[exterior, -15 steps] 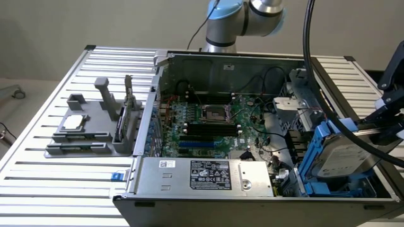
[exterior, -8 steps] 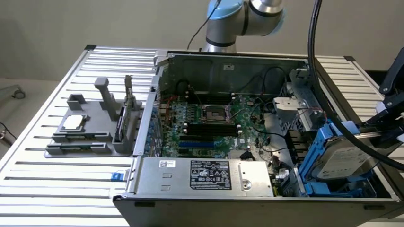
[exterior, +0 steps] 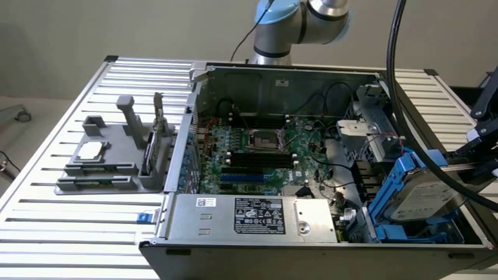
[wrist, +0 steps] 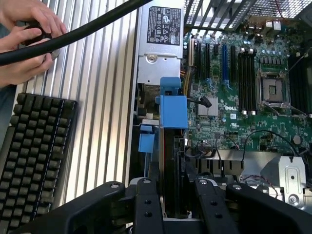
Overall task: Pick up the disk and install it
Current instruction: 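Insert the disk into the insertion slot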
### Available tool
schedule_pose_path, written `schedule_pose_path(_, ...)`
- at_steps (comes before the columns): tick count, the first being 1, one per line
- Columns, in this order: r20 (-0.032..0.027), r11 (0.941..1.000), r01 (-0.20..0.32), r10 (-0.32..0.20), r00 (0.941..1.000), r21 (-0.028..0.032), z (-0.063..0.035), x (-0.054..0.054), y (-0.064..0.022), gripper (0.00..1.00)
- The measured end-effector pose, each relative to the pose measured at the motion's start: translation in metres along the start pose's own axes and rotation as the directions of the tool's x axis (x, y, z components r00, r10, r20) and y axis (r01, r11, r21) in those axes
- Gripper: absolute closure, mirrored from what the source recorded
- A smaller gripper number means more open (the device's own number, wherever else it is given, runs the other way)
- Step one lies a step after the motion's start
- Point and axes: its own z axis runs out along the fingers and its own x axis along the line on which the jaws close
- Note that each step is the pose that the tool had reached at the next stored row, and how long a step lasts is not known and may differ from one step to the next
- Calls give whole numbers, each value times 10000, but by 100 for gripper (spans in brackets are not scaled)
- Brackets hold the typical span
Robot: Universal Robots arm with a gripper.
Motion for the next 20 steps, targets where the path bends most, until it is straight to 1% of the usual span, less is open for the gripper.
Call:
schedule_pose_path(4, 5, 10000, 3, -3, 10000, -8, -1, 1, -11, 69)
schedule_pose_path(6, 4, 10000, 1, -1, 10000, -19, -2, 2, -14, 67)
schedule_pose_path(7, 2, 10000, 0, 0, 10000, -22, -4, 1, -16, 55)
schedule_pose_path(9, 1, 10000, 0, 0, 10000, -29, -6, 1, -20, 55)
schedule_pose_path(10, 2, 10000, 0, 0, 10000, -31, -6, 1, -22, 49)
schedule_pose_path(17, 2, 10000, -2, 2, 10000, -33, -7, -5, -25, 49)
schedule_pose_path(20, 2, 10000, 0, 0, 10000, -18, -5, -45, -27, 49)
